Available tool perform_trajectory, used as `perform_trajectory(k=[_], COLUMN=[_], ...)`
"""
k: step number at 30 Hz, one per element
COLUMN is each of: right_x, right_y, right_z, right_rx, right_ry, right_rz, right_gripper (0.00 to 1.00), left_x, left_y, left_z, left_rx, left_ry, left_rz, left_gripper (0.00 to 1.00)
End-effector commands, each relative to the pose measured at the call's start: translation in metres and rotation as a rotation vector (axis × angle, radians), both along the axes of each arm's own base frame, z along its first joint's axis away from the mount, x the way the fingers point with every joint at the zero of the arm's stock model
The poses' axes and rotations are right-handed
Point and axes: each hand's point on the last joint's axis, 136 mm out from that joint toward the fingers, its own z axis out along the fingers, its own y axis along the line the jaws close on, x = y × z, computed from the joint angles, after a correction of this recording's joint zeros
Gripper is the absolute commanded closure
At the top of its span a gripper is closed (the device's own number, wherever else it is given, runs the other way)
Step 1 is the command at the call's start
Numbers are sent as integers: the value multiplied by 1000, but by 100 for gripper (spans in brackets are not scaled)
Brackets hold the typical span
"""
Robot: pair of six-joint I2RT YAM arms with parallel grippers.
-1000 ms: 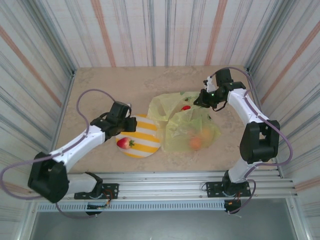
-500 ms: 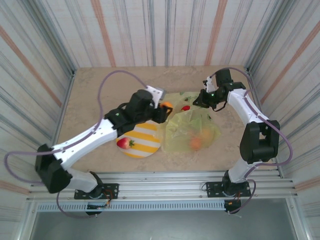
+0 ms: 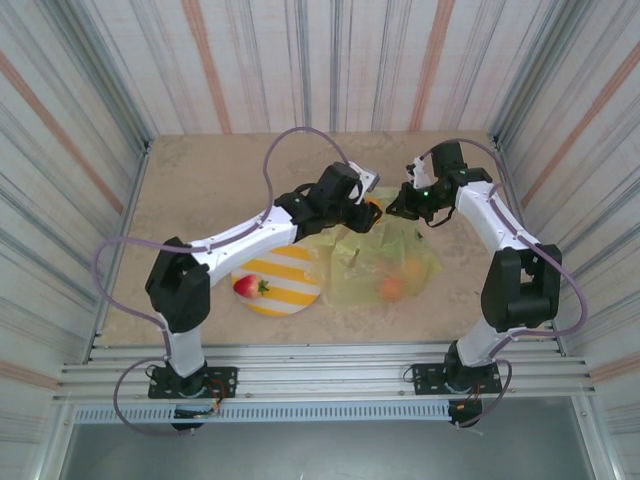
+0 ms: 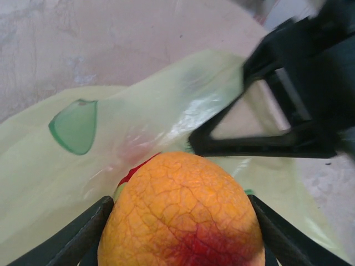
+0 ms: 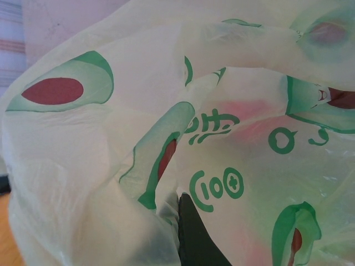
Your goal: Place the fruits into the plastic bag
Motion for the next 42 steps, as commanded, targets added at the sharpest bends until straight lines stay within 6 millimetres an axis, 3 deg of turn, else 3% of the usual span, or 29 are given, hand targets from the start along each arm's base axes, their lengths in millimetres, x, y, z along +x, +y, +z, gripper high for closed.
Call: perform_trajectory(k=[1, 9, 19, 24, 29, 35, 42], right_x=[-7, 3, 8, 5, 3, 3, 2], right_y=[5, 9, 6, 8, 11, 14, 16], right_z=[12, 23, 17, 15, 14, 10, 7], right_rx=[29, 141, 130, 134, 137, 142, 141], right_ry=[-20, -21, -14, -10, -8, 0, 7], right_rz=[23, -14, -45, -36, -21, -11, -3], right_gripper=[100, 100, 100, 100, 100, 100, 100], left_x=[6, -16, -14, 10, 37, 53, 58], left_y=[5, -14, -18, 14, 43, 38, 17], left_z=[-13, -50, -76, -86, -80, -82, -89], left_rx=[25, 51, 103, 126, 45, 67, 46], left_ry=[16, 35, 50, 83, 104, 61, 61], left_rz=[-6, -139, -144, 69, 225, 249, 232], left_gripper=[39, 37, 33, 33, 33, 31, 25])
